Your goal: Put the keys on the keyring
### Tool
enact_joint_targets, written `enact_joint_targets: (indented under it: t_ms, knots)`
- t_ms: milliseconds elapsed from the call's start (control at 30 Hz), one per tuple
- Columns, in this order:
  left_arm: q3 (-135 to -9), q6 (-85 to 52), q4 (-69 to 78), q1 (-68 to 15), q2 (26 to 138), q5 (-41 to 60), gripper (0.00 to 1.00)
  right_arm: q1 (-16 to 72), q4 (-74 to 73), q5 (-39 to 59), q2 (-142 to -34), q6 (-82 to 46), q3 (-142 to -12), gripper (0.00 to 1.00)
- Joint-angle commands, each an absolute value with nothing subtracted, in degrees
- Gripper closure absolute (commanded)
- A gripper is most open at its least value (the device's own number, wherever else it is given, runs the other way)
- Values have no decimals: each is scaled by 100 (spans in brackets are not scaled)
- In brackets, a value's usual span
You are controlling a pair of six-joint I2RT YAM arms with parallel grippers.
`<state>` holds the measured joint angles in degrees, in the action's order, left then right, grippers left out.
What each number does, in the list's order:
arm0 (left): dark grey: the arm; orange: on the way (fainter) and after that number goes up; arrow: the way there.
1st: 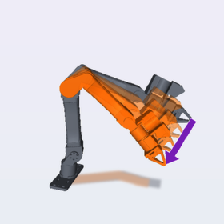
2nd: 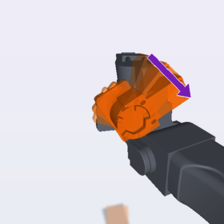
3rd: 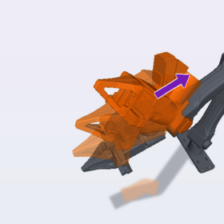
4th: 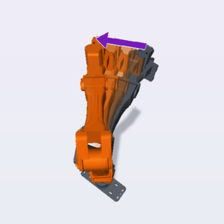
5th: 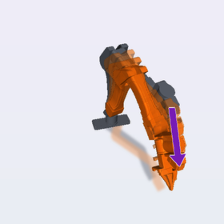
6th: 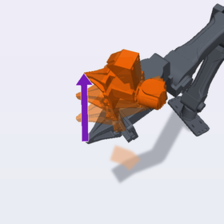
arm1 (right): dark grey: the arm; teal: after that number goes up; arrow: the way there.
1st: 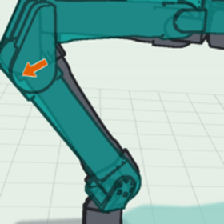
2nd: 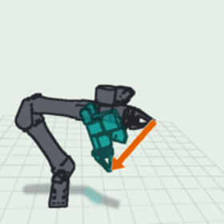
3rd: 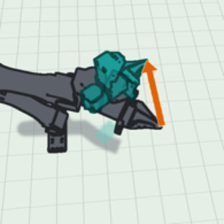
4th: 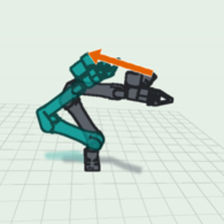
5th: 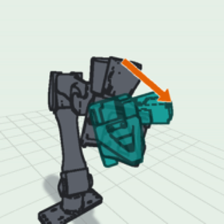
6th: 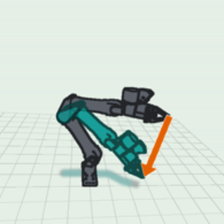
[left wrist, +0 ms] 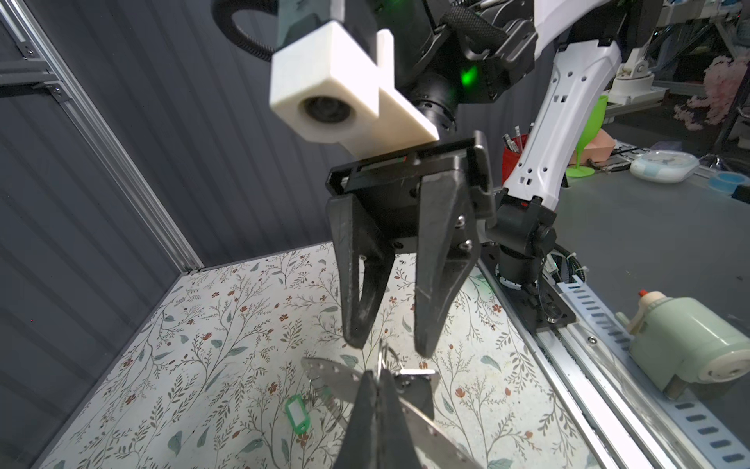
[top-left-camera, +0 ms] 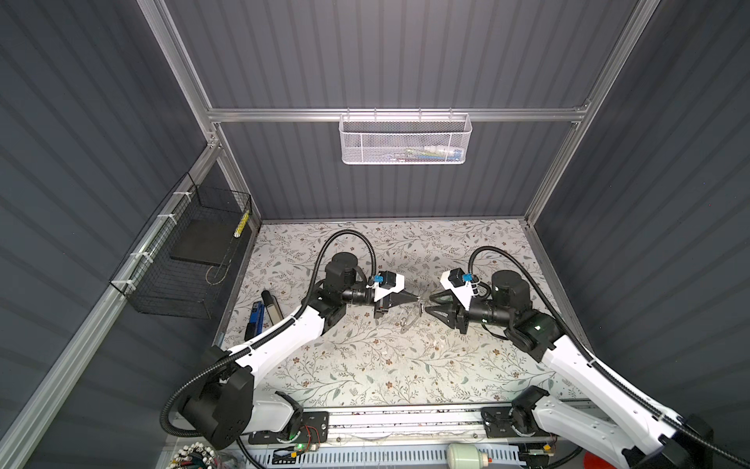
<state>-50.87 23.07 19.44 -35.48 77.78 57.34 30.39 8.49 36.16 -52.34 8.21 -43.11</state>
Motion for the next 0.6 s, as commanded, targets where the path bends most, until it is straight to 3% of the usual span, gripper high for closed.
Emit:
enact_joint_targets:
  t_ms: [0,567]
  knots:
    - [-5308,1608,2448,-3470,7938,6149,100,3038,1291,3553,-5007,1201,-4645,58]
    - [-5345,1518,2397,-3472,7919,6111,100,3287,1523,3385,-5726,1301,-5480,63]
